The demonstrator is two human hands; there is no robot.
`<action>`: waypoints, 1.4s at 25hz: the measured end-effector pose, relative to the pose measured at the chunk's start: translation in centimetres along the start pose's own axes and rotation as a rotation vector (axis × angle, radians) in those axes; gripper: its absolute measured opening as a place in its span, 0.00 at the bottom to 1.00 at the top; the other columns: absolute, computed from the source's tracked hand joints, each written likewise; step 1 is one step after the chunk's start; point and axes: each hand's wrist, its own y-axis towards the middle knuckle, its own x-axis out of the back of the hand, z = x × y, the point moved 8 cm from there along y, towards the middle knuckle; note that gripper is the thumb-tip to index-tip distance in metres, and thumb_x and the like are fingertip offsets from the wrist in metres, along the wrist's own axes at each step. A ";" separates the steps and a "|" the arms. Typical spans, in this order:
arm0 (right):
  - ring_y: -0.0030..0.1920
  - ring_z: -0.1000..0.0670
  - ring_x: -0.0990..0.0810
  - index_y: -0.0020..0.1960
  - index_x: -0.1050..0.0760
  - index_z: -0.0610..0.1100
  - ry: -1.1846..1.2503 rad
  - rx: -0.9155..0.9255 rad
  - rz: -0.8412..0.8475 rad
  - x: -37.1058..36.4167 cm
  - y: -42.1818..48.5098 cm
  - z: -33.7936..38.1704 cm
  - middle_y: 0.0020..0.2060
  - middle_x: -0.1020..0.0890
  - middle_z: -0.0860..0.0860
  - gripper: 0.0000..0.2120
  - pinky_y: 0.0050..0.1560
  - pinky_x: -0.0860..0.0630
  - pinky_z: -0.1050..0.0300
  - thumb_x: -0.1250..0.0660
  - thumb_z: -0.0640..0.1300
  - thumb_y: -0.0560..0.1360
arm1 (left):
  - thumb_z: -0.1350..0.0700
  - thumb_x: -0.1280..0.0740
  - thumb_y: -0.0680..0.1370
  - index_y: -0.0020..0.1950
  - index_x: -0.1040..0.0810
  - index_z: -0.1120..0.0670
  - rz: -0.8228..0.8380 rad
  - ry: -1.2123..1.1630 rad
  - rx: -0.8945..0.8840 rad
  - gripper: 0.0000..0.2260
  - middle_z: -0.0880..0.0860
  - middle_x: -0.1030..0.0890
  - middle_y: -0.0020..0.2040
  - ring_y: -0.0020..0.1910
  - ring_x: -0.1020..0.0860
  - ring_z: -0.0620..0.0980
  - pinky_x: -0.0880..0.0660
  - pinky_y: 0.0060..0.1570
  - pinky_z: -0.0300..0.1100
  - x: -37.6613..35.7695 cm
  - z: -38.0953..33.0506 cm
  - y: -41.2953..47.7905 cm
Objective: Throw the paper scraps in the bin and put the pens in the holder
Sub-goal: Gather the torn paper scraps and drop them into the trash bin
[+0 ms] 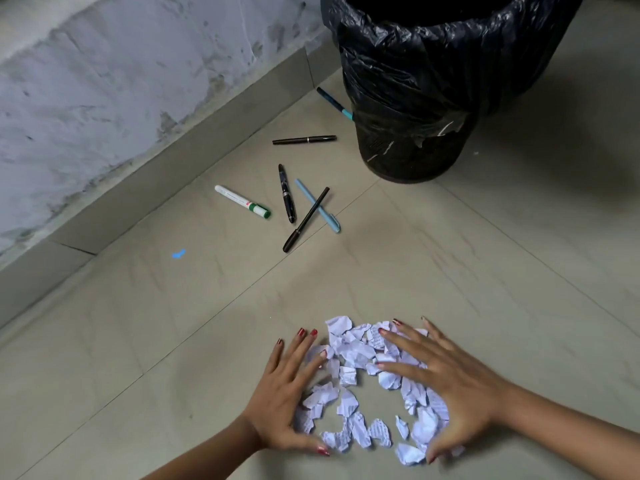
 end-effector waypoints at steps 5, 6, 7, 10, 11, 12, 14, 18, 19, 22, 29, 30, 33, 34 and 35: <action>0.74 0.37 0.48 0.73 0.49 0.61 -0.108 0.018 -0.086 -1.7 0.7 2.0 0.75 0.51 0.43 0.47 0.66 0.49 0.32 0.45 0.80 0.59 | 0.22 0.51 0.64 0.75 0.50 0.48 -0.013 0.080 -0.062 0.47 0.55 0.57 0.77 0.75 0.51 0.61 0.54 0.71 0.60 -1.4 -1.5 0.3; 0.73 0.37 0.48 0.72 0.49 0.62 -0.125 0.008 -0.127 -1.6 1.6 2.2 0.75 0.52 0.43 0.44 0.66 0.49 0.31 0.45 0.79 0.61 | 0.23 0.50 0.64 0.74 0.50 0.47 -0.023 0.090 -0.070 0.46 0.54 0.58 0.77 0.75 0.52 0.61 0.55 0.71 0.59 -1.5 -1.9 0.9; 0.73 0.37 0.48 0.72 0.49 0.63 -0.137 -0.012 -0.164 -1.4 2.6 2.4 0.75 0.52 0.42 0.41 0.66 0.48 0.31 0.45 0.77 0.63 | 0.23 0.50 0.64 0.74 0.50 0.47 -0.034 0.093 -0.055 0.45 0.53 0.58 0.77 0.75 0.52 0.61 0.55 0.71 0.59 -1.5 -2.2 1.6; 0.73 0.39 0.44 0.72 0.46 0.61 -0.164 -0.116 -0.259 0.0 5.5 1.5 0.74 0.42 0.42 0.37 0.65 0.45 0.33 0.42 0.71 0.67 | 0.24 0.53 0.67 0.74 0.50 0.49 -0.124 0.071 0.097 0.43 0.51 0.52 0.77 0.75 0.52 0.57 0.57 0.71 0.56 -0.9 -1.7 4.4; 0.72 0.40 0.42 0.72 0.45 0.60 -0.169 -0.128 -0.272 0.3 6.5 0.8 0.73 0.38 0.42 0.36 0.65 0.44 0.35 0.43 0.71 0.68 | 0.26 0.54 0.69 0.74 0.47 0.50 -0.150 0.062 0.142 0.40 0.52 0.47 0.75 0.75 0.50 0.56 0.56 0.70 0.55 -0.8 -1.4 5.2; 0.71 0.41 0.38 0.72 0.43 0.58 -0.170 -0.121 -0.289 0.6 7.5 0.2 0.71 0.33 0.43 0.34 0.66 0.43 0.38 0.43 0.69 0.69 | 0.29 0.52 0.72 0.73 0.42 0.52 -0.188 0.058 0.165 0.37 0.53 0.42 0.73 0.73 0.47 0.57 0.52 0.69 0.54 -0.6 -1.0 6.0; 0.63 0.43 0.32 0.71 0.40 0.52 -0.180 -0.089 -0.365 1.2 8.8 -0.9 0.62 0.24 0.44 0.30 0.63 0.37 0.46 0.38 0.57 0.71 | 0.39 0.45 0.71 0.64 0.33 0.57 -0.258 0.038 0.181 0.28 0.54 0.35 0.63 0.65 0.37 0.58 0.41 0.63 0.52 0.0 -0.6 7.6; 0.36 0.47 0.29 0.55 0.31 0.44 -0.202 -0.152 -0.470 3.4 11.3 -3.0 0.36 0.23 0.46 0.19 0.37 0.35 0.56 0.39 0.39 0.64 | 0.49 0.44 0.60 0.43 0.34 0.56 -0.294 0.052 0.217 0.16 0.55 0.24 0.35 0.33 0.28 0.55 0.35 0.33 0.42 2.8 0.8 11.2; 0.31 0.46 0.27 0.49 0.31 0.44 -0.202 -0.153 -0.445 3.8 11.8 -3.4 0.31 0.24 0.46 0.13 0.32 0.33 0.55 0.41 0.39 0.64 | 0.48 0.42 0.59 0.41 0.35 0.55 -0.226 0.082 0.209 0.15 0.53 0.23 0.30 0.27 0.27 0.54 0.35 0.25 0.40 3.0 1.0 12.1; 0.22 0.43 0.24 0.41 0.36 0.44 -0.166 -0.161 -0.259 5.6 12.7 -3.7 0.28 0.24 0.44 0.06 0.19 0.31 0.59 0.47 0.39 0.64 | 0.48 0.30 0.54 0.40 0.34 0.55 -0.050 0.066 0.240 0.22 0.51 0.22 0.25 0.18 0.26 0.52 0.38 0.15 0.32 3.1 2.2 13.7; 0.49 0.34 0.22 0.52 0.26 0.40 -0.060 -0.367 -0.464 24.5 10.2 -2.4 0.49 0.21 0.38 0.08 0.47 0.23 0.45 0.37 0.38 0.73 | 0.64 0.40 0.66 0.41 0.27 0.57 -0.326 -0.259 -0.013 0.07 0.60 0.22 0.33 0.32 0.27 0.54 0.42 0.31 0.37 21.5 -4.2 19.4; 0.49 0.34 0.22 0.51 0.26 0.40 -0.116 -0.354 -0.537 28.1 9.8 -1.9 0.48 0.21 0.38 0.08 0.47 0.23 0.44 0.37 0.39 0.72 | 0.64 0.40 0.66 0.40 0.30 0.53 -0.394 -0.233 -0.072 0.07 0.55 0.26 0.30 0.29 0.31 0.52 0.44 0.29 0.37 24.8 -5.4 20.2; 0.48 0.37 0.21 0.50 0.25 0.42 -0.179 -0.329 -0.680 37.2 9.1 -2.9 0.46 0.19 0.41 0.09 0.47 0.23 0.43 0.38 0.40 0.70 | 0.67 0.41 0.69 0.38 0.34 0.54 -0.468 -0.237 -0.075 0.08 0.46 0.34 0.26 0.25 0.39 0.48 0.43 0.24 0.35 32.5 -7.7 23.9; 0.49 0.38 0.21 0.51 0.25 0.45 -0.153 -0.326 -0.714 39.3 9.0 -4.0 0.48 0.18 0.43 0.11 0.49 0.23 0.44 0.39 0.42 0.70 | 0.67 0.40 0.69 0.36 0.35 0.54 -0.472 -0.212 -0.050 0.08 0.47 0.35 0.26 0.26 0.39 0.47 0.42 0.23 0.34 34.2 -8.0 25.7; 0.50 0.40 0.21 0.52 0.24 0.48 -0.127 -0.342 -0.738 41.0 8.9 -5.7 0.50 0.18 0.44 0.12 0.50 0.23 0.46 0.40 0.44 0.71 | 0.66 0.39 0.70 0.35 0.36 0.54 -0.462 -0.176 -0.034 0.10 0.48 0.34 0.27 0.28 0.37 0.49 0.41 0.24 0.34 35.5 -8.5 27.6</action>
